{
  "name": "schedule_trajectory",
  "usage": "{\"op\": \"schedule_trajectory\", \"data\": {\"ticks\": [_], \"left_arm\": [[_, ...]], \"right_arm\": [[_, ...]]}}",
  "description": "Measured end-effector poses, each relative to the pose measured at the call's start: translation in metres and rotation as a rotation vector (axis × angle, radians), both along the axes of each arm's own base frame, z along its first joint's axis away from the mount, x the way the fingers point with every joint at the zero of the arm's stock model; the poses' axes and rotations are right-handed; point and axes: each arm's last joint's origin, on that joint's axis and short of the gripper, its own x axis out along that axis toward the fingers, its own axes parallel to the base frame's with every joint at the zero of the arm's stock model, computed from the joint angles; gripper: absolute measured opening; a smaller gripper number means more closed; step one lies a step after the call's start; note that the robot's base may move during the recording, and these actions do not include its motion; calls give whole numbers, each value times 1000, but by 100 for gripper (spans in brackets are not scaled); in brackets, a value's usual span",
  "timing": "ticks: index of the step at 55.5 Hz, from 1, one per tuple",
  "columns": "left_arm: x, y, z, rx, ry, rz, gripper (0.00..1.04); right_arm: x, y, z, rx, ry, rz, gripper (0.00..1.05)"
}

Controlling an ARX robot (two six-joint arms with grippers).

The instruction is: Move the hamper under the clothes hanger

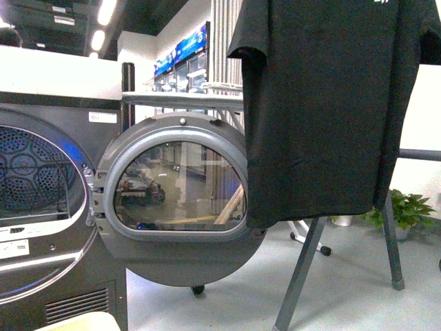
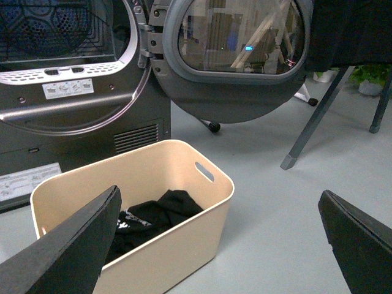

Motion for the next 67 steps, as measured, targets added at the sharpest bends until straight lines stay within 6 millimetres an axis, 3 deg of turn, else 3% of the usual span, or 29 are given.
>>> {"op": "schedule_trajectory", "data": {"ticks": [67], "left_arm": [[0, 0, 0, 0, 1, 6, 98]], "right_arm": [[0, 0, 0, 0, 0, 8, 97]]}}
